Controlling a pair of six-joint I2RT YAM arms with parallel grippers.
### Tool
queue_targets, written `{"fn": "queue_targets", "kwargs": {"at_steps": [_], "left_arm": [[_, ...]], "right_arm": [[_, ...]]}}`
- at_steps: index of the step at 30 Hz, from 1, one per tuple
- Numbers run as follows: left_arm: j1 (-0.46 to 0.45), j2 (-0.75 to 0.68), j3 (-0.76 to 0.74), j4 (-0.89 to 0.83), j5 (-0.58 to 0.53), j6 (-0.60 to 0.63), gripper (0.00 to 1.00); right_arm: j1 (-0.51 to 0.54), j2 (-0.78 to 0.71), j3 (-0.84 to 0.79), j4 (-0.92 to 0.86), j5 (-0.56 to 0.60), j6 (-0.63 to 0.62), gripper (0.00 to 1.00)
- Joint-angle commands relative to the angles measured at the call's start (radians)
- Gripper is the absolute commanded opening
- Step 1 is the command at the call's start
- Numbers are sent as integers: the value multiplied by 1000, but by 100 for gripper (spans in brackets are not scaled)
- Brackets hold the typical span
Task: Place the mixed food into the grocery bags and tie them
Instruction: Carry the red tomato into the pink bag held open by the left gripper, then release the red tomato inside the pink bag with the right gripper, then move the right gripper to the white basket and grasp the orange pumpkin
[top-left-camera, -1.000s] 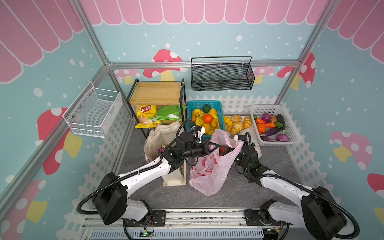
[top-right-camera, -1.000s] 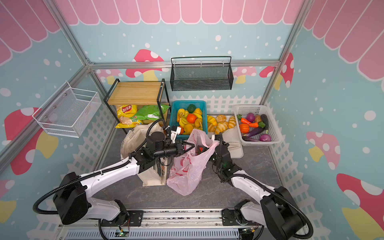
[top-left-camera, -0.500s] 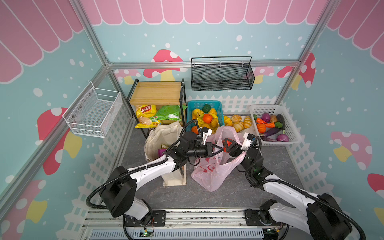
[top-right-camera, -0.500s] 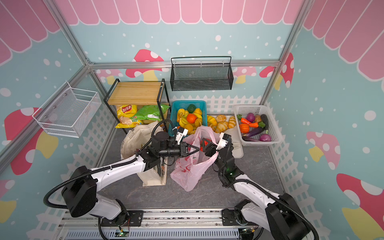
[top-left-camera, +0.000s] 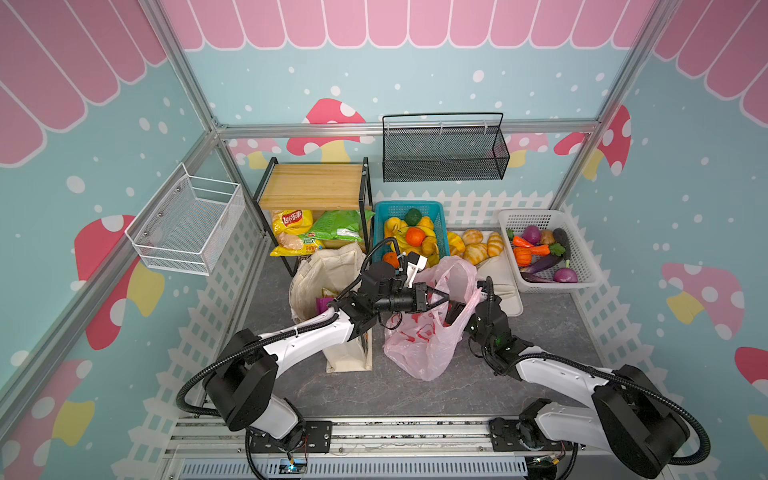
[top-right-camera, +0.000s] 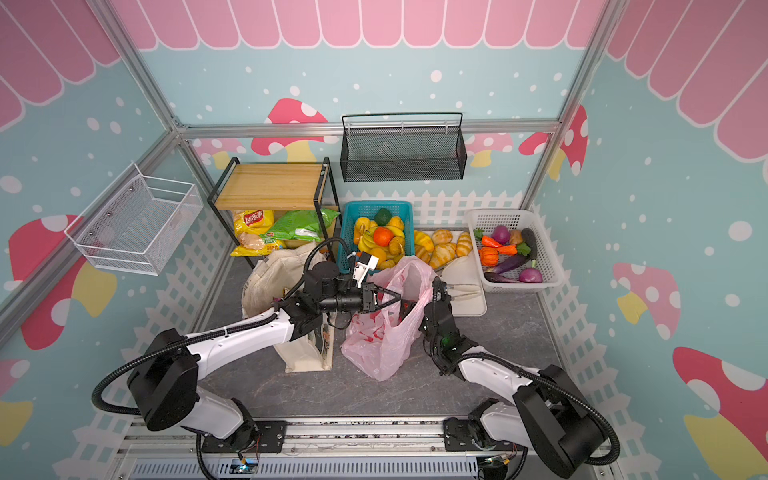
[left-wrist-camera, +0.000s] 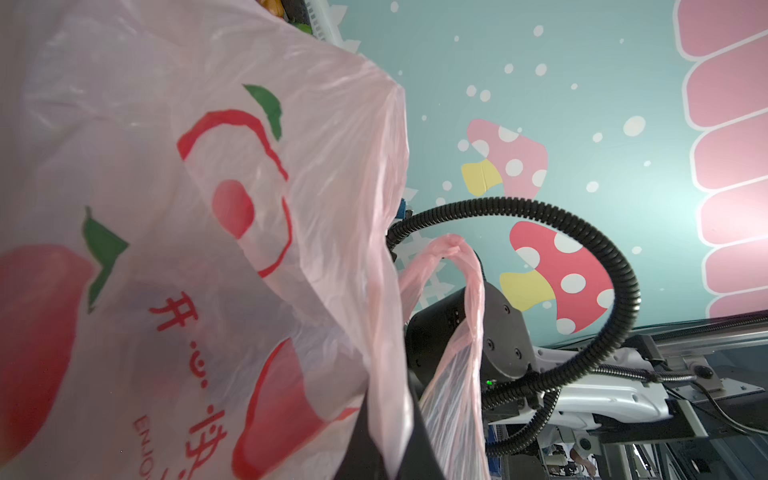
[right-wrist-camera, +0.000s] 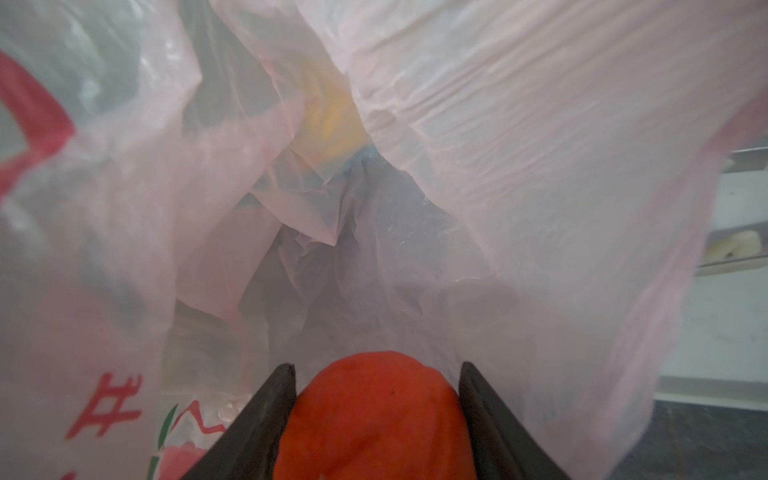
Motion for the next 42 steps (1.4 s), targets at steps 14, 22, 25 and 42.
{"fn": "queue_targets", "kwargs": {"at_steps": [14, 22, 25, 42], "left_arm": [[59, -85, -23, -33, -108, -11, 0], [122, -134, -43, -144, -232, -41, 0], [137, -148, -57, -152, -270, -58, 0], [177, -179, -96, -105, -254, -100, 0]], "right_arm": [[-25, -40, 218, -307, -232, -252, 90], [-148, -195, 295, -562, -418, -446, 88], [-195, -228, 321, -661, -493, -504, 86], [-611, -109, 484, -654, -222, -475, 86]]}}
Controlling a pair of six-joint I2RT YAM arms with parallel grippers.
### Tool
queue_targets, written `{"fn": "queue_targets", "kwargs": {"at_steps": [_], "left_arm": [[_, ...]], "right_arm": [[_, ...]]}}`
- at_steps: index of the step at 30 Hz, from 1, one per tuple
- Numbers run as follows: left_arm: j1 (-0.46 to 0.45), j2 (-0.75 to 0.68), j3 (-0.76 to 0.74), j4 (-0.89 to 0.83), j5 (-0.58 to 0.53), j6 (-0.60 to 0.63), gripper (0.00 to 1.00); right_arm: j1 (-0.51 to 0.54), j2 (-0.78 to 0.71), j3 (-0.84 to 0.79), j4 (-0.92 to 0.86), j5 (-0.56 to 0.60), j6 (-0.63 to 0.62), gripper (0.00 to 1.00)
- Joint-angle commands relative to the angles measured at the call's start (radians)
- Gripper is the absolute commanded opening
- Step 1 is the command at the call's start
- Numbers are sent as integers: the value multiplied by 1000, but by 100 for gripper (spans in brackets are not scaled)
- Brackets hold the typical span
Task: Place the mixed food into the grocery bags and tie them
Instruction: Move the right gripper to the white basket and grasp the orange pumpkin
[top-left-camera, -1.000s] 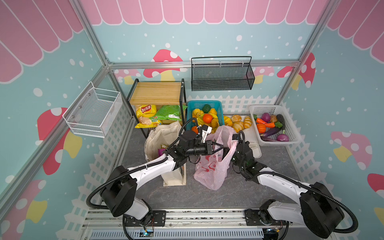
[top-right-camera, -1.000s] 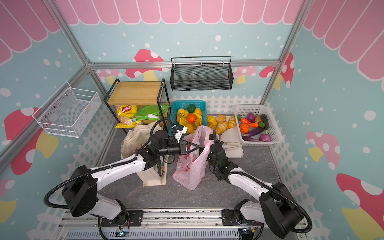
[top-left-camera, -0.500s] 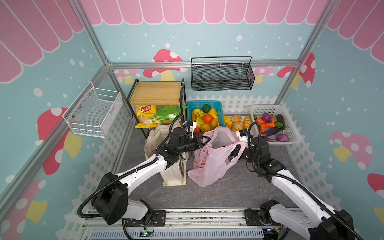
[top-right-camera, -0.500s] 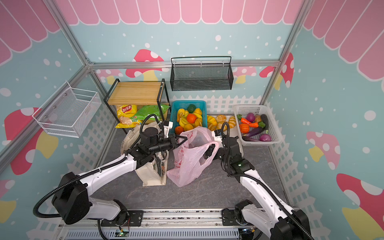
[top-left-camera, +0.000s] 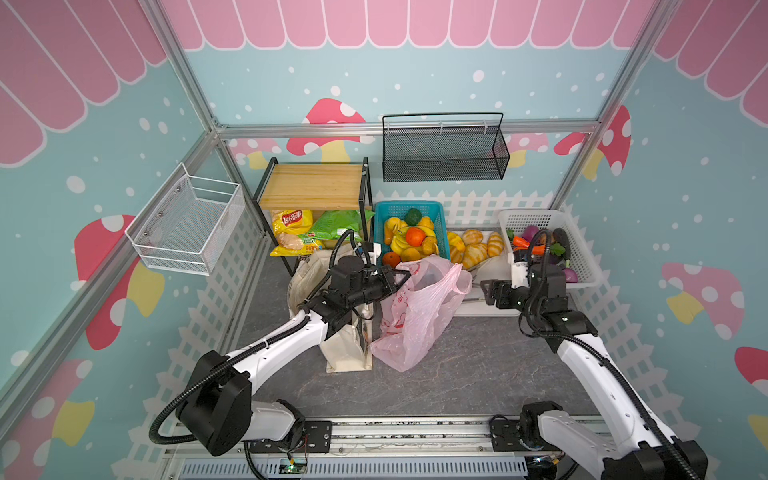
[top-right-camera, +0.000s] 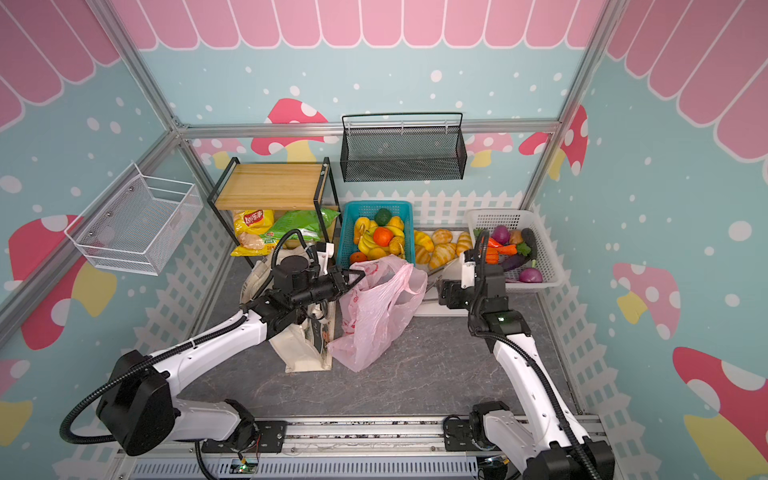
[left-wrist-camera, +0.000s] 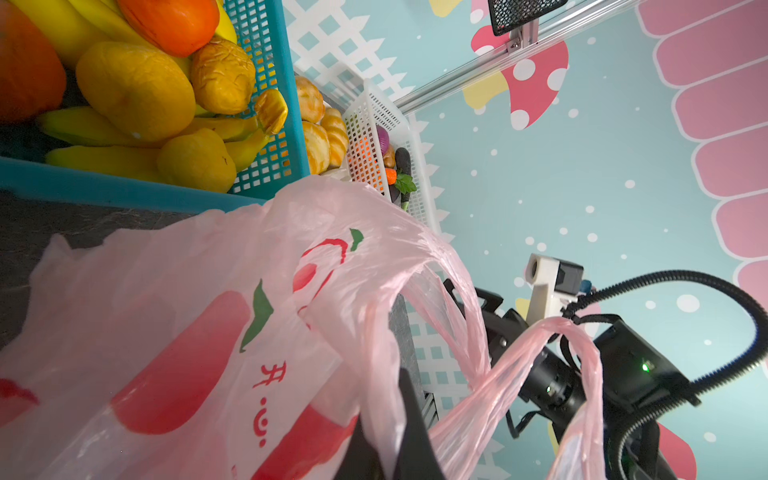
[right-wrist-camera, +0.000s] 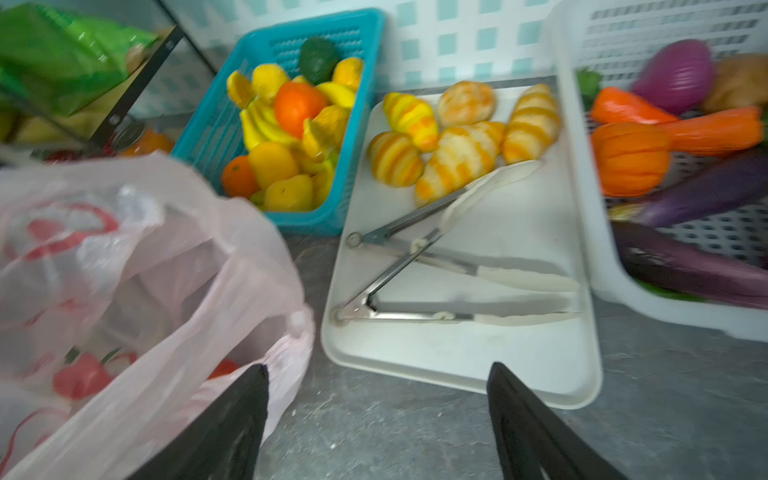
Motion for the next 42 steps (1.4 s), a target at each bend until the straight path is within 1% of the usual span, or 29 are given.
{"fn": "queue_targets", "kwargs": {"at_steps": [1, 4, 7, 9, 12, 16, 20, 23, 28, 33, 37, 42], "left_arm": [[7, -21, -17, 18, 2, -28, 0], [8, -27, -21, 22, 3, -29, 0], [8, -30, -27, 33, 6, -33, 0], [8, -31, -29, 41, 7, -36, 0], [9, -27, -29, 50, 13, -41, 0], [12, -23, -28, 49, 18, -41, 0], [13, -24, -26, 41, 10, -31, 0], [17, -19, -23, 38, 10, -30, 0], [19, -3, -23, 44, 15, -35, 0], [19, 4, -23, 42, 17, -36, 0], [21, 5, -24, 42, 15, -33, 0], [25, 7, -23, 42, 14, -32, 0]], "right_arm": [[-145, 97, 54, 133, 11, 44, 87], [-244, 246, 127, 227, -18, 77, 89], [-286, 438, 259, 230, 10, 69, 89], [-300, 546, 333, 230, 32, 60, 89], [-315, 706, 452, 207, 27, 39, 89], [-336, 929, 638, 131, -47, 23, 87], [-337, 1071, 776, 69, -115, 11, 87], [-337, 1132, 828, 46, -119, 5, 87], [-335, 1190, 838, 50, -122, 10, 88], [-335, 1243, 876, 40, -137, 4, 84], [-335, 1259, 903, 28, -157, -1, 77], [-339, 1218, 904, 28, -158, -8, 62]]}}
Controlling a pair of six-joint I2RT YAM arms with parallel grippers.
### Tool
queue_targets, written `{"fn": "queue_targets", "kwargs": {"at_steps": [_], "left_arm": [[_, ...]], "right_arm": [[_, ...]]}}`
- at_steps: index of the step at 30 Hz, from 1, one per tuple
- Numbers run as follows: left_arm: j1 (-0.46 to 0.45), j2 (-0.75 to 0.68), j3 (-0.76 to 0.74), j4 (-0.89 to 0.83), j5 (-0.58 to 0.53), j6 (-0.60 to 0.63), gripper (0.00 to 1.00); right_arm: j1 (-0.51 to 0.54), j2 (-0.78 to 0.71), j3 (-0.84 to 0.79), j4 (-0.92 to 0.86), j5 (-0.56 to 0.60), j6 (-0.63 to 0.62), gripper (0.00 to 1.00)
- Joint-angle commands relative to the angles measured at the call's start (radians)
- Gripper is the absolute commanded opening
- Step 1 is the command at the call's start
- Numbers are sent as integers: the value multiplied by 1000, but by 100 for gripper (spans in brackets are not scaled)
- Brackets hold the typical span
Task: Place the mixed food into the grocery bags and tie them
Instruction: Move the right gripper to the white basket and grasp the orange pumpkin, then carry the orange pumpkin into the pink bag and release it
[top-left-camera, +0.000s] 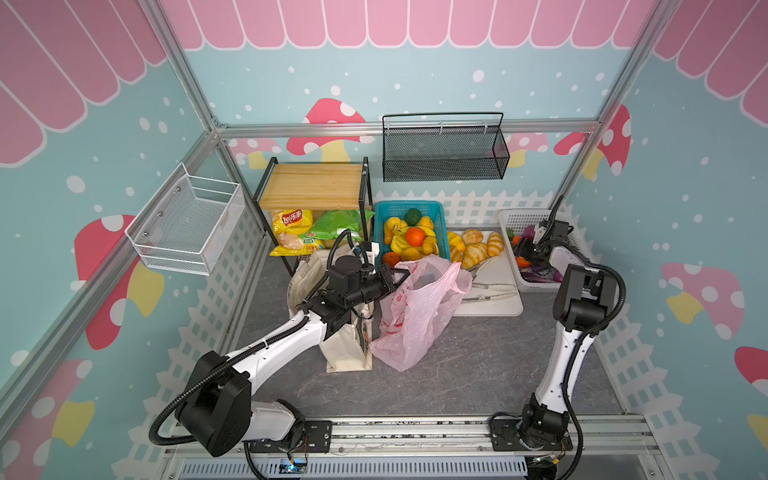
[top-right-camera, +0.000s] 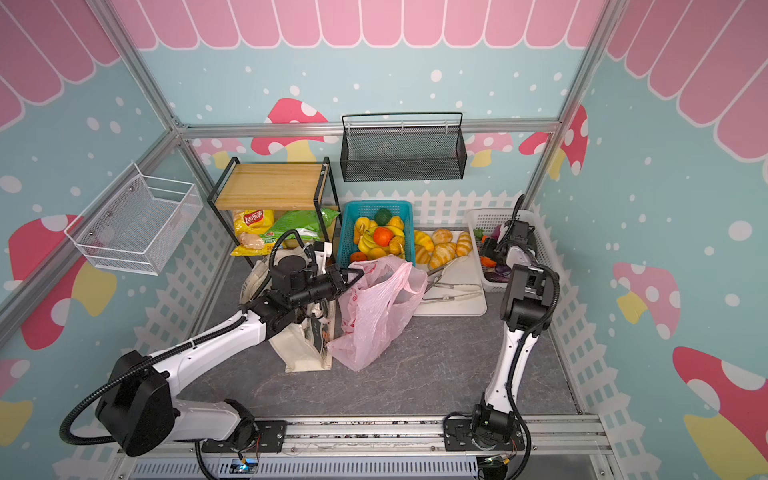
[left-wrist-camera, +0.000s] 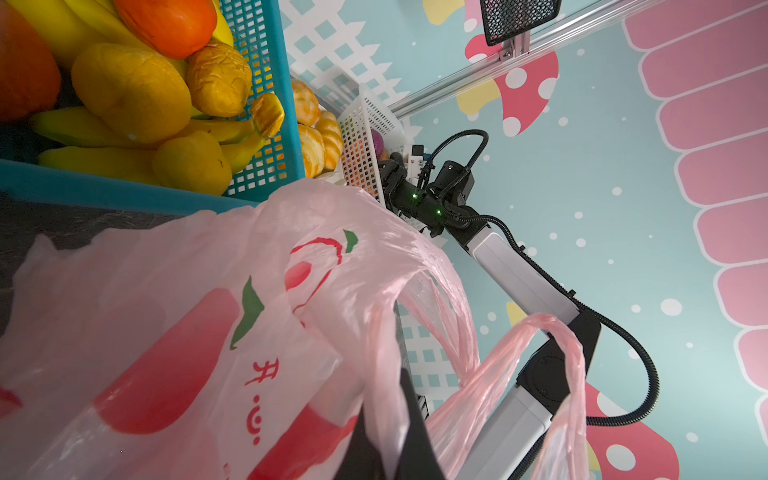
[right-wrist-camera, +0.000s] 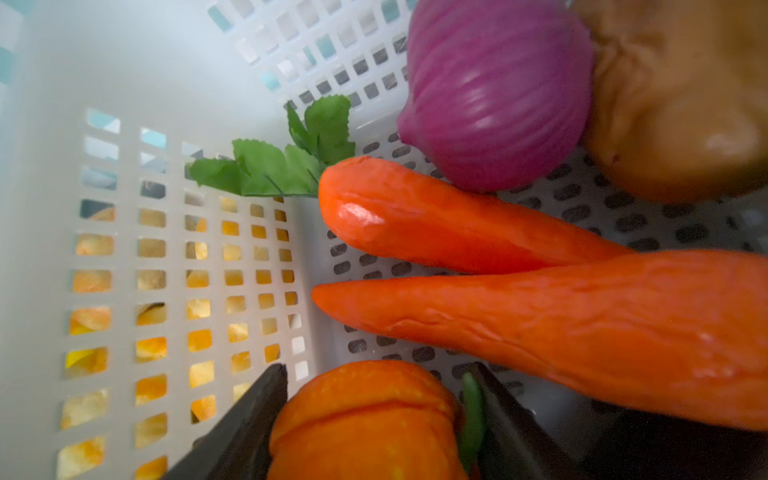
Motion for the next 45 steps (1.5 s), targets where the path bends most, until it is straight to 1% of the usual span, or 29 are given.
{"fn": "queue_targets", "kwargs": {"at_steps": [1, 3, 6, 11, 12, 13, 17, 21, 24, 28, 29, 31, 33, 34, 36, 38, 41, 43, 45], "left_arm": [[12, 13, -11, 13, 1, -10, 0], [11, 17, -11, 14, 5, -11, 0], [13, 18, -11, 20, 7, -13, 0], [16, 13, -15, 23, 6, -12, 0], [17, 13, -15, 24, 7, -13, 0], [18, 14, -15, 24, 7, -14, 0], [18, 15, -17, 29, 11, -16, 0], [22, 14, -18, 31, 17, -19, 0], [22, 13, -16, 30, 21, -15, 0], [22, 17, -10, 30, 24, -16, 0], [21, 18, -10, 32, 26, -14, 0], [23, 21, -9, 35, 27, -14, 0], [21, 24, -6, 36, 32, -14, 0], [21, 26, -5, 36, 34, -14, 0], [21, 28, -3, 34, 37, -14, 0], [19, 26, -3, 30, 41, -12, 0], [14, 25, 0, 24, 46, -2, 0], [9, 27, 8, 15, 55, 4, 0], [7, 31, 11, 12, 65, 7, 0]], "right_arm": [[-6, -34, 17, -29, -12, -18, 59], [-6, -74, 13, -28, -12, -17, 54], [-6, -154, -22, -6, -17, -6, 50], [-6, -334, -185, 99, -49, 40, 47], [-5, -373, -234, 116, -63, 51, 46], [-2, -446, -296, 149, -84, 69, 46], [30, -695, -605, 311, -153, 147, 44], [103, -955, -884, 338, -183, 162, 46], [150, -1139, -1042, 281, -173, 135, 46], [234, -1328, -1169, 180, -208, 82, 46], [260, -1362, -1196, 181, -225, 83, 46], [333, -1418, -1258, 236, -272, 120, 46], [407, -1435, -1297, 332, -293, 175, 46], [450, -1428, -1308, 390, -285, 196, 46], [532, -1386, -1306, 476, -243, 218, 46], [591, -1317, -1277, 540, -213, 225, 46], [651, -1208, -1220, 660, -177, 258, 45], [683, -1143, -1200, 766, -134, 310, 45], [710, -1086, -1188, 871, -66, 375, 45]]}}
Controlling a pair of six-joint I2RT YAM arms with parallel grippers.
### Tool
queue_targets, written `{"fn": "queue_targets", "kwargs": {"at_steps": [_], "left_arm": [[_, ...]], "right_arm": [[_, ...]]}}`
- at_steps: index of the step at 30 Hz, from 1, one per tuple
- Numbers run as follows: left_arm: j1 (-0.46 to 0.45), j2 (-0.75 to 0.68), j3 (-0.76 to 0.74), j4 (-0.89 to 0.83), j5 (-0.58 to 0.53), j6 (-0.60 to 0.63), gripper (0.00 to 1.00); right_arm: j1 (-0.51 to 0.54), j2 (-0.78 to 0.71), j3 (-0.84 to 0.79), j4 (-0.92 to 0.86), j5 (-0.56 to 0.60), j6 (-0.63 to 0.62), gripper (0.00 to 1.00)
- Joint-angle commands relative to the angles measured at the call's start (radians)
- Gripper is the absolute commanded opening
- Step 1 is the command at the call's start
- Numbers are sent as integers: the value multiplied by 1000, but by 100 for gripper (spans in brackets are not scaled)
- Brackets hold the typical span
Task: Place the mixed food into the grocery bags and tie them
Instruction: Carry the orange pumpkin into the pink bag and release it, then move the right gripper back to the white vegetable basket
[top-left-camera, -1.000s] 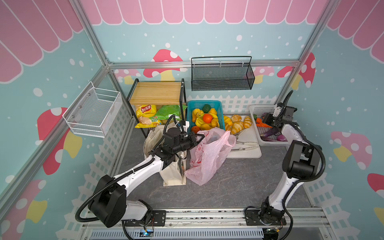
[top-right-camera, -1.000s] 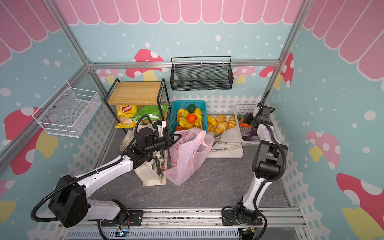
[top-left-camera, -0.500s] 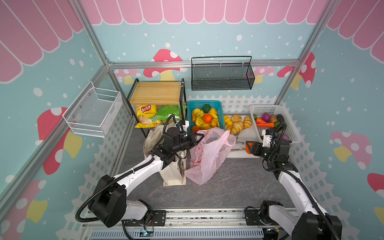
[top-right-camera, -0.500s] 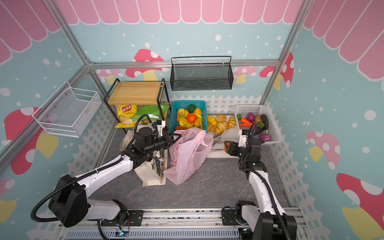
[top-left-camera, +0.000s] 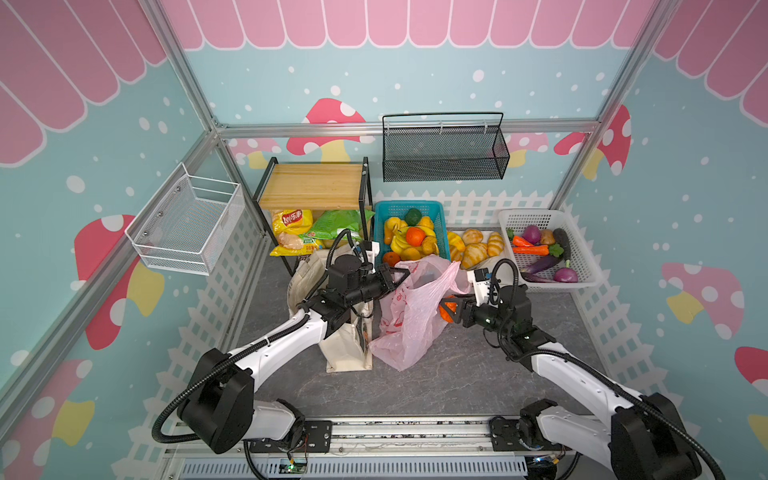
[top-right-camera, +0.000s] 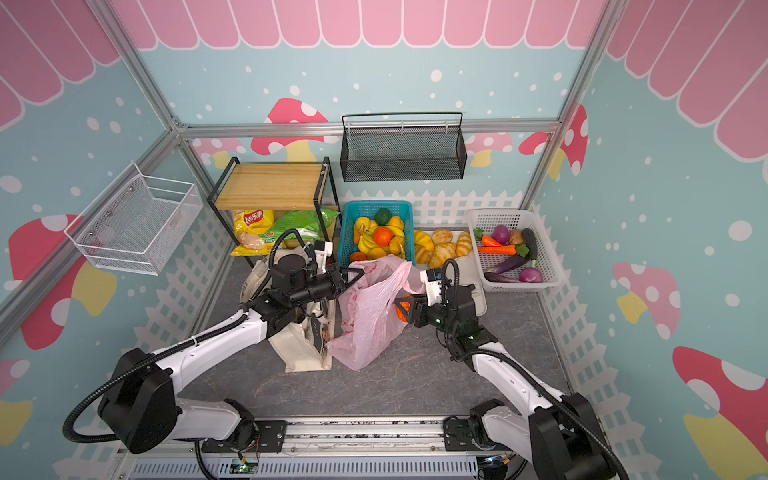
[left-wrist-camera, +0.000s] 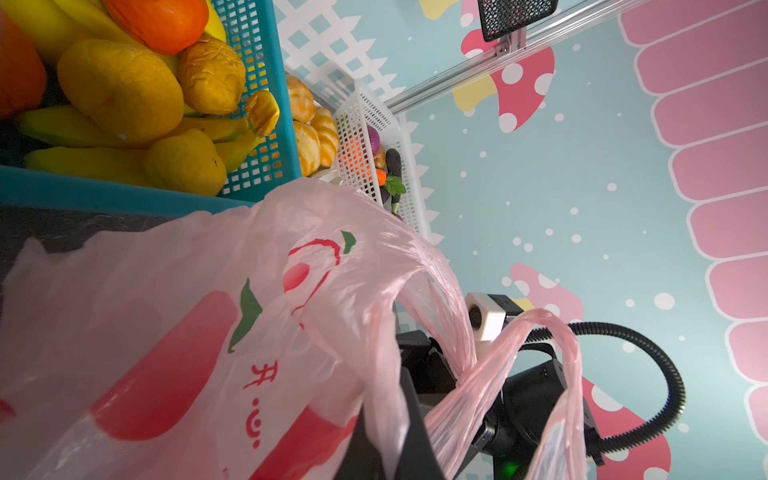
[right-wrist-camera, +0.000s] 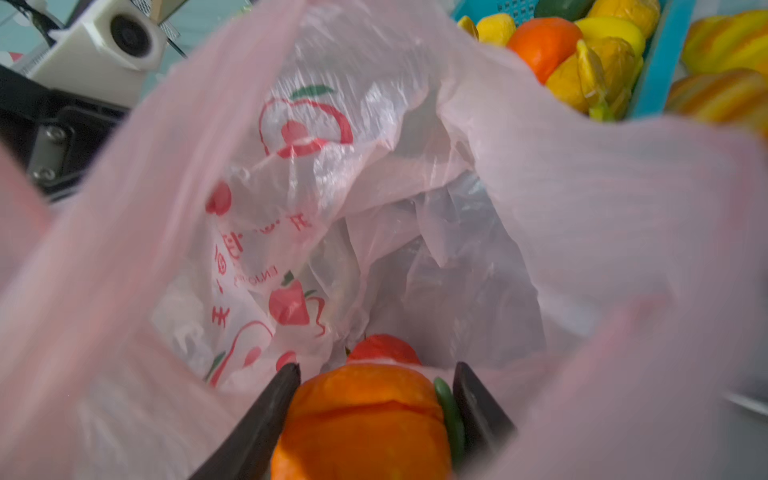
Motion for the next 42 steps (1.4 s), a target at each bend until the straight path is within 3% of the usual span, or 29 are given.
{"fn": "queue_targets", "kwargs": {"at_steps": [1, 7, 12, 16, 21, 27, 32, 42], "left_arm": [[-7, 15, 14, -10, 27, 8, 0], [-15, 22, 22, -21, 38, 16, 0], [-18, 19, 24, -20, 41, 18, 0], [-17, 16, 22, -18, 40, 19, 0], [-17, -1, 19, -36, 21, 38, 0], [-15, 1, 19, -40, 10, 46, 0], [-7, -3, 18, -48, 10, 46, 0], [32, -26, -14, -33, -53, 11, 0]], "right_arm": [[40, 61, 45, 264, 128, 127, 44], [111, 180, 88, 331, 378, 176, 44], [172, 318, 137, 275, 428, 173, 46], [178, 385, 123, 304, 339, 162, 53], [176, 348, 69, 314, 213, 80, 72], [168, 243, 75, 141, 191, -40, 90], [137, 147, 100, -51, 195, -128, 92], [-40, -138, 80, -386, 24, -217, 86]]}}
